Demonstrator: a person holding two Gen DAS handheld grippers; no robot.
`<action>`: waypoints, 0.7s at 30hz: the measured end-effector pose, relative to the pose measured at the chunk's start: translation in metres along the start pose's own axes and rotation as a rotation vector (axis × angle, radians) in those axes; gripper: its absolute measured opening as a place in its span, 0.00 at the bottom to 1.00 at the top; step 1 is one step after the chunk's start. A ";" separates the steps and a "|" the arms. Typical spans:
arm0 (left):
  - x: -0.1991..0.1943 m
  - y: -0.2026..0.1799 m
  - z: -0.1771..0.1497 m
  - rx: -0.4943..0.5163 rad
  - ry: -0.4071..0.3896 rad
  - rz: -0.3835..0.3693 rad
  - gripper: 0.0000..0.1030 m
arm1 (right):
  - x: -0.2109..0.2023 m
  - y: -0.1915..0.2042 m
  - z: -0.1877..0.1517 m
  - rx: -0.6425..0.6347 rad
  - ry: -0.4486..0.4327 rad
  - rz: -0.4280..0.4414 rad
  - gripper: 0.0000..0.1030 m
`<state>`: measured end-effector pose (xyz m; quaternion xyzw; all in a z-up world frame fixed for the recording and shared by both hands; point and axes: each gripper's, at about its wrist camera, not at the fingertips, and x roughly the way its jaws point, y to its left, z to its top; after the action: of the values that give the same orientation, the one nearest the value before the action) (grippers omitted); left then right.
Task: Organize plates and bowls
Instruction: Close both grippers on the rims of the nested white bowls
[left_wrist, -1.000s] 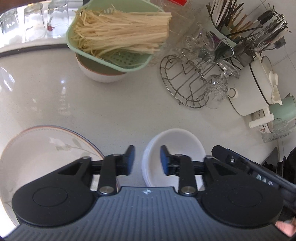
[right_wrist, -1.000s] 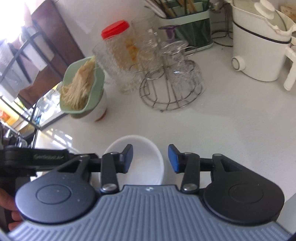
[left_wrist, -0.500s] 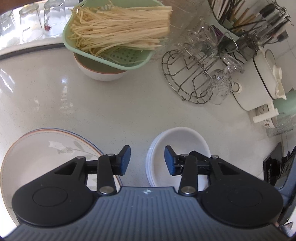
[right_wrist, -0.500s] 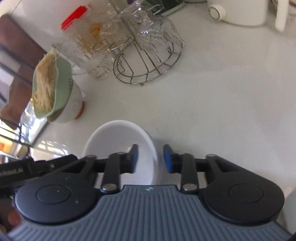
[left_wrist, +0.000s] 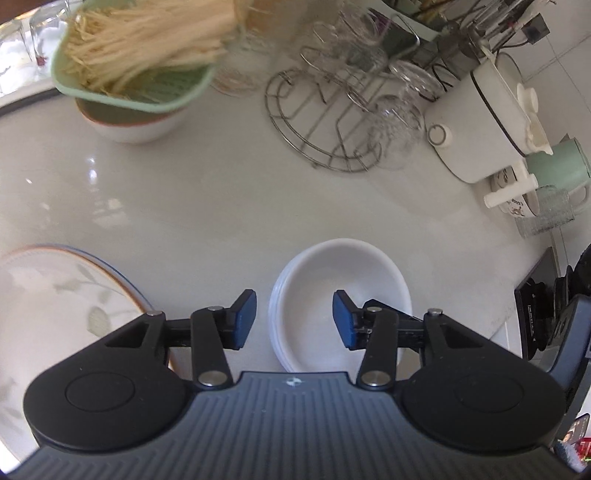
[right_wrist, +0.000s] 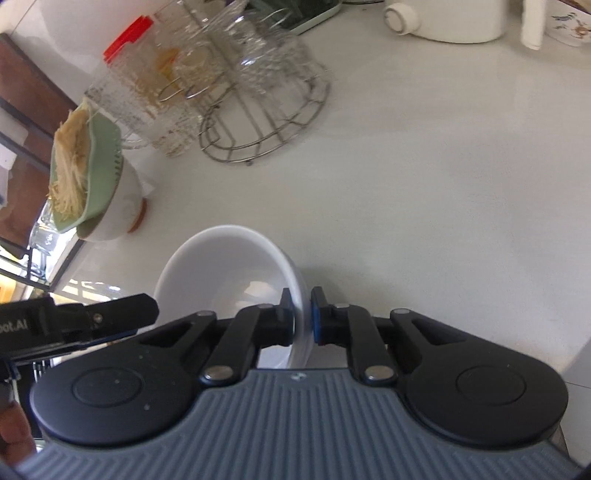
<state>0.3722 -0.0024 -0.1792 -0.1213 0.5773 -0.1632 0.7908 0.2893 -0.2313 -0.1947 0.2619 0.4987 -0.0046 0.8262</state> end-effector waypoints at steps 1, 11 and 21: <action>0.002 -0.003 -0.002 -0.002 0.002 -0.005 0.50 | -0.003 -0.004 -0.001 0.004 -0.001 -0.003 0.12; 0.014 -0.032 -0.027 0.028 0.033 -0.002 0.49 | -0.023 -0.034 -0.006 0.017 -0.007 -0.011 0.12; 0.041 -0.051 -0.052 0.043 0.086 0.007 0.44 | -0.035 -0.060 -0.019 0.027 0.002 0.008 0.12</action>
<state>0.3282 -0.0661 -0.2112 -0.0953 0.6074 -0.1781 0.7683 0.2398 -0.2833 -0.1980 0.2751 0.4985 -0.0078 0.8220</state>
